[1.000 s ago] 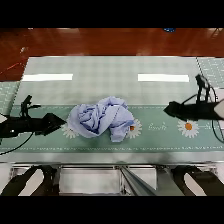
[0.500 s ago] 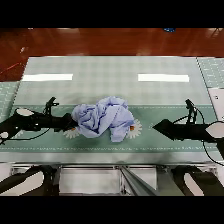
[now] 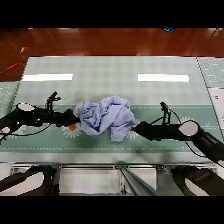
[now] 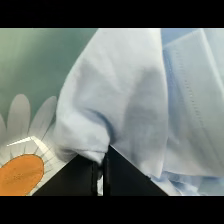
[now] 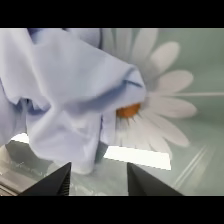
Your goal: Fold the shirts.
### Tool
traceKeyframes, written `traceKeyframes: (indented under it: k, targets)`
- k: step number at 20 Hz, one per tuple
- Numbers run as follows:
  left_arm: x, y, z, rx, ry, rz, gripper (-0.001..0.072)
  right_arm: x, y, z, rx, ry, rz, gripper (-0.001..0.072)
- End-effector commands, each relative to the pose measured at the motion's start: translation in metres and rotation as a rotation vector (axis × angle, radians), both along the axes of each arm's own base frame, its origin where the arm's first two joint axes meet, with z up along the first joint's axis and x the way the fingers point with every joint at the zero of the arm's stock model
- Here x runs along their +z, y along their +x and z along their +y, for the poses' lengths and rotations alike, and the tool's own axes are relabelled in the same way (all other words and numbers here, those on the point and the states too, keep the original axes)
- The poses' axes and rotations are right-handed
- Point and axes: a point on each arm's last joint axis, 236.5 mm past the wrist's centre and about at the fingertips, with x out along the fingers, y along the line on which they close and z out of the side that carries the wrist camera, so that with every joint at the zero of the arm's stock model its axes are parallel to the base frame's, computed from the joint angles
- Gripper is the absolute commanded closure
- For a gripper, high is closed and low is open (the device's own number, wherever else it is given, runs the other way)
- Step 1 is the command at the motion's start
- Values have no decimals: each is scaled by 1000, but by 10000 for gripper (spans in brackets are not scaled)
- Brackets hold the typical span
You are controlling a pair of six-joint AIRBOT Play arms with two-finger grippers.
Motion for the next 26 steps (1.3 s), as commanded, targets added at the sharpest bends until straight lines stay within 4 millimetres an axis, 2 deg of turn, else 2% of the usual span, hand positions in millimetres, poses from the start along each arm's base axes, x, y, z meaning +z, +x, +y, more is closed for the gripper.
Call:
traceKeyframes:
  k: [1,8,9,10,11,12,14,15,16,17,18,20,21,23,24,26]
  targets:
    - [1,0,-1,-5,-3,-1,687,-14,11,25,1,5,3,306]
    - [1,0,-1,-4,-2,-2,687,-35,17,66,95,-19,54,308]
    - [1,0,-1,-4,-2,-2,687,-37,20,72,107,-21,54,331]
    - [1,1,0,-1,0,-4,687,-37,26,77,117,-21,48,409]
    - [2,3,1,1,-1,-7,687,-35,32,82,145,-19,25,592]
    - [5,7,4,11,-4,-15,687,-26,38,89,192,-10,-19,684]
    - [28,24,14,43,-42,-55,687,14,53,94,277,27,-109,684]
    - [48,37,22,71,-64,-99,687,42,68,88,291,28,-181,685]
    - [78,56,32,120,-102,-167,687,74,86,78,280,20,-260,685]
    - [115,76,42,181,-152,-254,687,114,107,63,251,10,-352,685]
    - [162,96,52,248,-216,-366,687,156,126,47,216,1,-449,685]
    - [263,117,64,322,-317,-603,687,249,149,13,153,-24,-650,685]
    - [311,118,66,324,-343,-714,687,297,151,-2,137,-39,-745,685]
    - [401,104,64,276,-319,-943,687,378,136,-29,129,-94,-911,685]
    - [439,91,62,251,-293,-1044,687,413,123,-44,117,-139,-987,685]
    - [507,59,57,211,-228,-1237,687,467,89,-71,80,-239,-1111,685]
